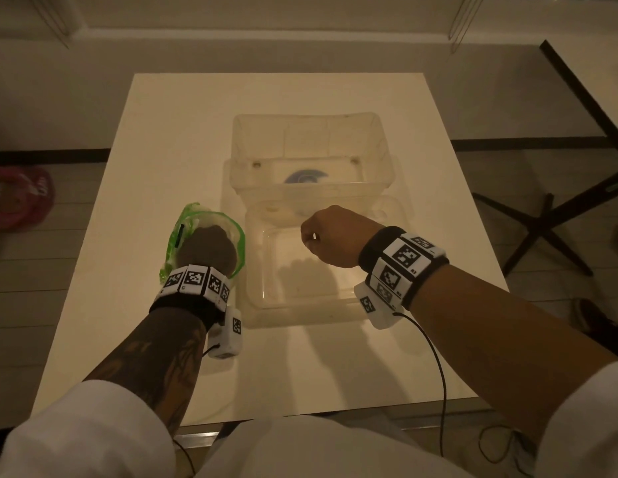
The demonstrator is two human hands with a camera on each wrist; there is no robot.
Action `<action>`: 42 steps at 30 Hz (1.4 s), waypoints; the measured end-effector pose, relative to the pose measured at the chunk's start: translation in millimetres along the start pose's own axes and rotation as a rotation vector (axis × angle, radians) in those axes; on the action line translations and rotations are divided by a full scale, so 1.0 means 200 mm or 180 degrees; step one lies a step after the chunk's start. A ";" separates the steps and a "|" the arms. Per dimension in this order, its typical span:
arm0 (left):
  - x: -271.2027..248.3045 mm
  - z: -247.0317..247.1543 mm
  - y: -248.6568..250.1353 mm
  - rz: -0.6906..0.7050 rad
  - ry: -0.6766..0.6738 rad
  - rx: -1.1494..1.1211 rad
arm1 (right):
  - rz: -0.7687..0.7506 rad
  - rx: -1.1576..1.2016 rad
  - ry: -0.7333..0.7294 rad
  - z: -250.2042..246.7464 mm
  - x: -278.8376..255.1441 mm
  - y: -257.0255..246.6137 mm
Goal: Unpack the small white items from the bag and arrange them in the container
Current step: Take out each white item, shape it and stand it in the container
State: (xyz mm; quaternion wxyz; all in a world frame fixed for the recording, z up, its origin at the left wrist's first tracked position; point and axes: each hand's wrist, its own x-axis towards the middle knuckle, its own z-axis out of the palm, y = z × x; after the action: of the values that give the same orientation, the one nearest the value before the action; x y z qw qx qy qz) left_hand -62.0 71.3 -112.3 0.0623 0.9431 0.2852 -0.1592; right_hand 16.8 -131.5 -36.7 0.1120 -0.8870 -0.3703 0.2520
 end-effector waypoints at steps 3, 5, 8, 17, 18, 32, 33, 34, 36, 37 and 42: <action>-0.05 -0.06 0.01 0.0031 0.0290 -0.0134 | -0.0020 -0.0006 -0.0018 0.00 0.00 0.00; -0.09 -0.10 0.00 -0.0050 0.0442 -0.0335 | -0.0038 0.0002 -0.0023 -0.01 0.00 0.00; -0.13 -0.13 0.00 0.0203 0.0800 -0.0323 | -0.0044 0.0014 -0.0018 0.00 0.01 0.00; -0.25 -0.26 0.04 0.0912 0.1099 -0.1880 | -0.0167 0.0393 0.0407 -0.04 0.01 -0.01; -0.26 -0.27 0.06 0.1121 0.0849 -0.2111 | -0.0178 0.0555 0.0474 -0.05 0.02 -0.02; -0.28 -0.20 0.24 0.1351 -0.0186 -0.3299 | -0.0128 0.1294 0.0763 -0.11 0.00 0.02; -0.29 -0.19 0.26 0.1232 -0.0127 -0.3469 | -0.0088 0.1291 0.0839 -0.11 0.01 0.03; -0.31 -0.19 0.28 0.1135 -0.0036 -0.3582 | -0.0048 0.1290 0.0893 -0.10 0.01 0.03; -0.34 -0.17 0.31 0.1045 0.0174 -0.3610 | 0.0012 0.1275 0.0933 -0.10 0.01 0.04; -0.34 -0.16 0.33 0.1020 0.0269 -0.3581 | 0.0032 0.1273 0.0945 -0.10 0.01 0.04; -0.36 -0.14 0.38 0.0844 0.0606 -0.3557 | 0.0121 0.1227 0.1124 -0.08 0.02 0.03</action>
State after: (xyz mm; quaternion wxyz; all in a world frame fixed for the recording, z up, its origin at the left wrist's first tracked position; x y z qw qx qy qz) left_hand -69.0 -22.6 -59.5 0.5441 0.8049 0.2098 0.1101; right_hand 31.3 -133.4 -27.2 0.3371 -0.8863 -0.2735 0.1613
